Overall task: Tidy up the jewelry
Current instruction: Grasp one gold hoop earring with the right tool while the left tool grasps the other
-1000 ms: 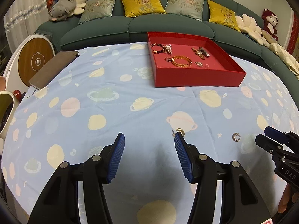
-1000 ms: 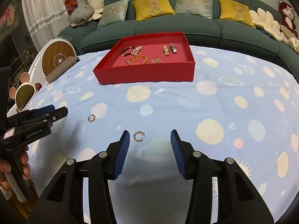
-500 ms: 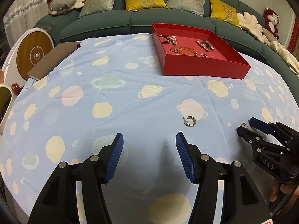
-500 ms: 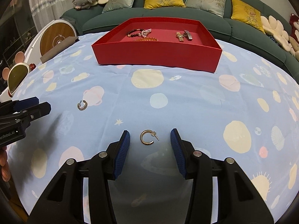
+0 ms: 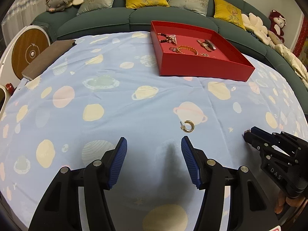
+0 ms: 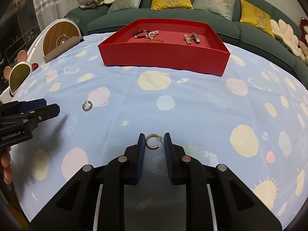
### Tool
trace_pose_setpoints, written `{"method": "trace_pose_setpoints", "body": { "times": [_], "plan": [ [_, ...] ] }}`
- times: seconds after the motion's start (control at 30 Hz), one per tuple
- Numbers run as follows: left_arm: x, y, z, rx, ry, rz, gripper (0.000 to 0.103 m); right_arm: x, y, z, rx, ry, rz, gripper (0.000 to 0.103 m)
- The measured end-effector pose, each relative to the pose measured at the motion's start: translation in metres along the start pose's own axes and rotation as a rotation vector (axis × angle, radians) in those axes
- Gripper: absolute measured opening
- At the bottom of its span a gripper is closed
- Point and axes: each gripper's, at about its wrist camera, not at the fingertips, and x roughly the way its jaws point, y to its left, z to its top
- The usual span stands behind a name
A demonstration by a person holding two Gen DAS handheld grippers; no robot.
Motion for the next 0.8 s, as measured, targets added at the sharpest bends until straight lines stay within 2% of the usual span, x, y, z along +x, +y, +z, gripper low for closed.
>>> {"method": "trace_pose_setpoints", "body": {
  "times": [0.27,0.47,0.5,0.53,0.7,0.8],
  "plan": [
    [0.021,-0.019,0.01,-0.007,0.003,-0.036,0.056,-0.011,-0.006,0.0,0.032,-0.011,0.022,0.02],
    [0.032,-0.036,0.013,0.034,-0.002,-0.015,0.056,-0.014,-0.015,0.0,0.054,-0.014,0.027,0.02],
    [0.035,-0.037,0.013,0.036,0.002,-0.012,0.054,-0.014,-0.016,0.0,0.057,-0.014,0.027,0.02],
    [0.036,-0.039,0.012,0.039,0.004,-0.014,0.047,-0.014,-0.017,-0.001,0.059,-0.013,0.027,0.02],
    [0.036,-0.047,0.01,0.084,-0.009,0.01,0.034,-0.015,-0.021,-0.002,0.069,-0.012,0.023,0.02],
    [0.036,-0.049,0.01,0.097,-0.009,0.009,0.02,-0.016,-0.022,-0.002,0.074,-0.013,0.022,0.02]
  ]
}}
